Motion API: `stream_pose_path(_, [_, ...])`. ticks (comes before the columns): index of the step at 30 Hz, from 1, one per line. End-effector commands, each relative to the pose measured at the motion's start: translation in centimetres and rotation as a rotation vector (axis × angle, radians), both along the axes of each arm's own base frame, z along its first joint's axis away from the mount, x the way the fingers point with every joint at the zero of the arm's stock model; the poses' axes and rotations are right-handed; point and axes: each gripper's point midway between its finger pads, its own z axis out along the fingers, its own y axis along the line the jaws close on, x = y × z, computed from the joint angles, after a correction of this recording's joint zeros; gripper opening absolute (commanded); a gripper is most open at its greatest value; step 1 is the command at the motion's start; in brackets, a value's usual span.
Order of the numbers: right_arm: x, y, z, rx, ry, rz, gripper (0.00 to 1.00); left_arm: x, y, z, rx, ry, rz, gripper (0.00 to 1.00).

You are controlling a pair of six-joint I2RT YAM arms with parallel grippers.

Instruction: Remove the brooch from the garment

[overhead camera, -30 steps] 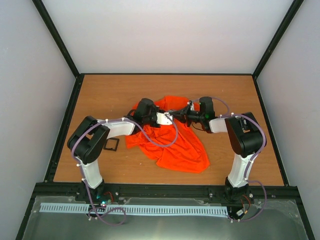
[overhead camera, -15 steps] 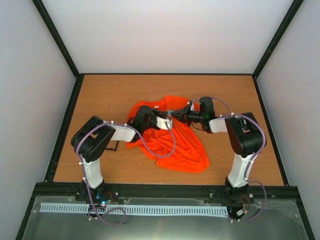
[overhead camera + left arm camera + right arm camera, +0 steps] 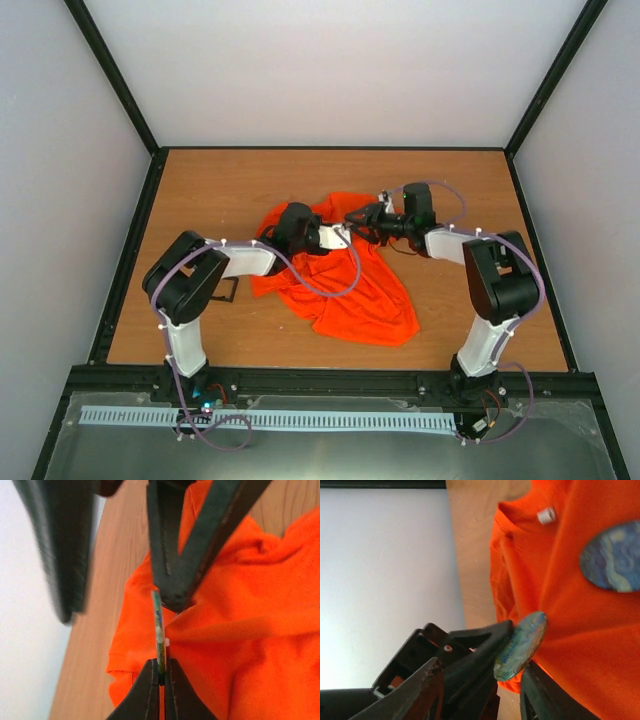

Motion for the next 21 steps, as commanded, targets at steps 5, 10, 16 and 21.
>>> stream_pose_path(5, [1.3, -5.9, 5.1, -0.158, -0.227, -0.085, 0.57, -2.3, -1.0, 3.6, -0.26, 0.511, 0.016, 0.01])
stream_pose_path(10, [1.1, -7.9, 6.6, -0.237, -0.353, -0.112, 0.65, -2.3, 0.0, 7.0, -0.386, 0.704, -0.018, 0.01])
stream_pose_path(16, [0.3, -7.9, 9.6, -0.226, -0.59, -0.117, 0.66, -5.5, 0.0, 11.4, -0.402, 0.854, -0.17, 0.01])
stream_pose_path(21, [-2.0, -6.2, 13.1, -0.161, -0.805, -0.022, 0.65, -9.0, 0.2, 13.9, -0.396, 0.949, -0.288, 0.01])
